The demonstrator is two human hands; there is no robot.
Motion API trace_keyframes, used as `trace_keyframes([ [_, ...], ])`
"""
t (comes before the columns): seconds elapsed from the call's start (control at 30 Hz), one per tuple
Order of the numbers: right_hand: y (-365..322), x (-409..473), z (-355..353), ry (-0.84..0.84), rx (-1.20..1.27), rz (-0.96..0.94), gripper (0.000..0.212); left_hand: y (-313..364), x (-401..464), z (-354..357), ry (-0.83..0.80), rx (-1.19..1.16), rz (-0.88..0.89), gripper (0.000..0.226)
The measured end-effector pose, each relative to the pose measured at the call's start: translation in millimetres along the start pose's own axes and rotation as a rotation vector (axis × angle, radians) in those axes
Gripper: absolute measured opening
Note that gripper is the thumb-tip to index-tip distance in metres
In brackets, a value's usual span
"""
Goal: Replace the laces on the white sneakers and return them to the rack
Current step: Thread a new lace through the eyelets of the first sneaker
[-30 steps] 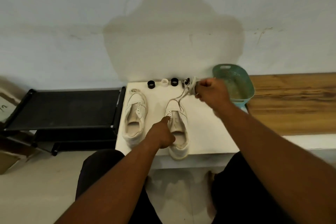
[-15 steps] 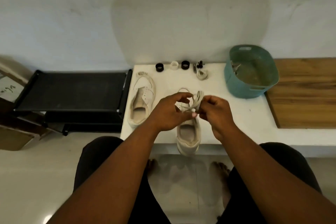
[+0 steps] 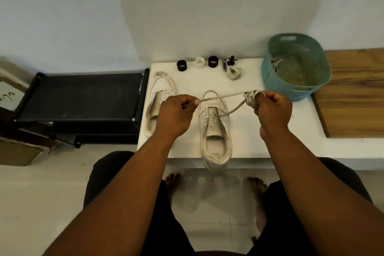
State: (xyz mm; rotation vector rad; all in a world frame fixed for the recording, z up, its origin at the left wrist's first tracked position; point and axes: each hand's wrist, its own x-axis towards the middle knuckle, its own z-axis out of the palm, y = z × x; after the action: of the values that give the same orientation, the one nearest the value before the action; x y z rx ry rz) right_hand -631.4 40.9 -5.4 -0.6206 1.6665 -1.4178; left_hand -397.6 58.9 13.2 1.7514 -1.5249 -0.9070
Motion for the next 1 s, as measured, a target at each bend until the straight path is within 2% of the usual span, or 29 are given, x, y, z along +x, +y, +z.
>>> trace_keyframes([
  [0.13, 6, 5, -2, 0.062, -0.006, -0.102, 0.008, -1, -1, 7, 0.08, 0.052, -0.048, 0.014],
  [0.3, -7, -1, -4, 0.143, -0.017, -0.374, 0.008, 5, 0, 8, 0.284, -0.009, -0.062, 0.032],
  [0.37, -10, -2, -4, 0.147, -0.021, -0.427, 0.008, 8, 1, 9, 0.296, -0.044, -0.048, 0.031],
  [0.47, 0, 9, -4, 0.114, -0.103, -0.341, 0.008, 6, 4, 14, 0.213, -0.079, -0.017, 0.016],
  [0.53, 12, 16, -3, -0.004, -0.272, -0.177, 0.007, 3, 4, 18, 0.123, -0.059, -0.009, 0.011],
  [0.57, 17, 17, -2, -0.089, -0.364, -0.078, 0.014, 1, 4, 21, 0.09, -0.045, -0.015, 0.01],
  [0.63, 23, 12, 0, -0.25, -0.5, 0.091, 0.04, -4, 3, 25, 0.064, -0.039, -0.033, 0.009],
  [0.67, 22, 8, 1, -0.279, -0.537, 0.112, 0.051, -4, 4, 25, 0.057, -0.042, -0.037, 0.01],
  [0.7, 19, 4, 2, -0.265, -0.552, 0.064, 0.057, -2, 6, 25, 0.04, -0.046, -0.03, 0.01],
  [0.77, 6, -3, 13, -0.257, -0.516, -0.158, 0.054, 4, 13, 26, -0.033, -0.047, 0.01, 0.012],
  [0.83, -7, -8, 32, -0.442, -0.451, -0.316, 0.046, 12, 23, 28, -0.124, -0.05, 0.056, 0.013],
  [0.9, -9, -8, 49, -0.682, -0.445, -0.382, 0.035, 13, 29, 33, -0.137, -0.083, 0.09, 0.014],
  [0.93, -7, -8, 54, -0.75, -0.454, -0.402, 0.027, 10, 31, 34, -0.118, -0.104, 0.085, 0.017],
  [1.0, -4, -4, 58, -0.765, -0.495, -0.414, 0.02, 3, 34, 35, -0.11, -0.108, 0.052, 0.027],
])
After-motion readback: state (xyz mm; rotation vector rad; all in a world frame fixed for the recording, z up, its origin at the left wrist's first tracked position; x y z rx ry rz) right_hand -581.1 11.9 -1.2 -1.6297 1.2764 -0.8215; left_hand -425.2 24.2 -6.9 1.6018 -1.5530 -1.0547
